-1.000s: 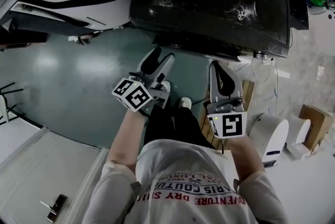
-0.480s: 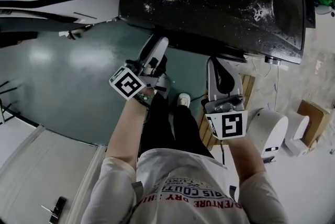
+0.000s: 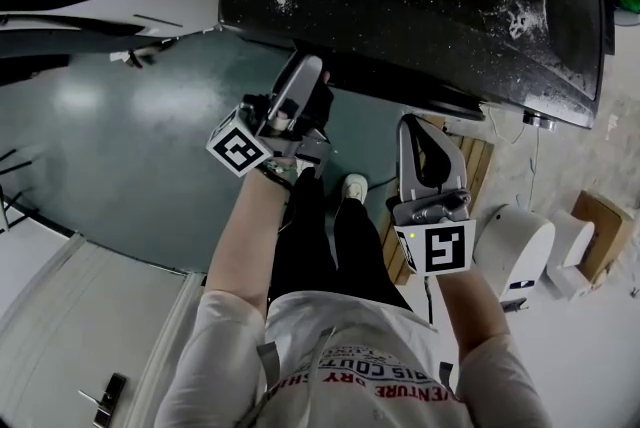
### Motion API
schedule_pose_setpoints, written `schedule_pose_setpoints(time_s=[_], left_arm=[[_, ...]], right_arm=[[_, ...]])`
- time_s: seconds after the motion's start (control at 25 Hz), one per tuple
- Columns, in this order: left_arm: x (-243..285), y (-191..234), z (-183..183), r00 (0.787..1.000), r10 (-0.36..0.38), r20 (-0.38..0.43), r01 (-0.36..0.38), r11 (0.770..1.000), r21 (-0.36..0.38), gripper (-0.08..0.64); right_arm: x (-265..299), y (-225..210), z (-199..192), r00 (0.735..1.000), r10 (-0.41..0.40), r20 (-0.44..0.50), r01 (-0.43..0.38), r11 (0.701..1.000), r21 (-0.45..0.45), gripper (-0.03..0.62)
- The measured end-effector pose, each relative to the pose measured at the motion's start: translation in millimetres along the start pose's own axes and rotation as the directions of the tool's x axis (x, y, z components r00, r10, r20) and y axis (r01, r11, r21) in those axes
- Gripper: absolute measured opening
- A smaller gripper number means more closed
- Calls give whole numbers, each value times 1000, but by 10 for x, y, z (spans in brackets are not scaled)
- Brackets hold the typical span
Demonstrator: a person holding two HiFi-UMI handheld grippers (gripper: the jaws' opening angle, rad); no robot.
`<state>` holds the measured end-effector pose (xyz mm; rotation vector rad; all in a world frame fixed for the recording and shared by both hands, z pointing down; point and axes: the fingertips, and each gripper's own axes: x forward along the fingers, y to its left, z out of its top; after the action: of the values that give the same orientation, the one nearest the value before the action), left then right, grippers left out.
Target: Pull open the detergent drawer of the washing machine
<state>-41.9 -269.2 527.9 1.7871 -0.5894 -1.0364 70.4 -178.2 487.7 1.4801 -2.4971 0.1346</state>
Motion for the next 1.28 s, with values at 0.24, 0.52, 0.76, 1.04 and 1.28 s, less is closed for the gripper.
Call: schedule_pose_setpoints(time_s=[0.24,0.52,0.76,1.04,1.28], left_arm=[[8,1,13,998,-13,57,14,1000,-21,222],[-44,13,21,994,-30,106,41,994,-100,185],[-67,24,15,994,-10,109,22,994,-108,163],[-94,11,11,990,-48,133,62,993,-100,144],[-262,-84,-43,989,-81,126,91,993,-73,126]], right_arm=[[7,-17,-127,1000,-10,3,10,1000,22,0],[-34,-68,-168,997,-61,43,60,998,17,0],[-34,-106,-152,993,-85,85,88,996,-25,0],[-93,-84,-201,994,-81,77,82,997,-13,0],[-83,-125,-257,994,-85,69,86,996,-7,0]])
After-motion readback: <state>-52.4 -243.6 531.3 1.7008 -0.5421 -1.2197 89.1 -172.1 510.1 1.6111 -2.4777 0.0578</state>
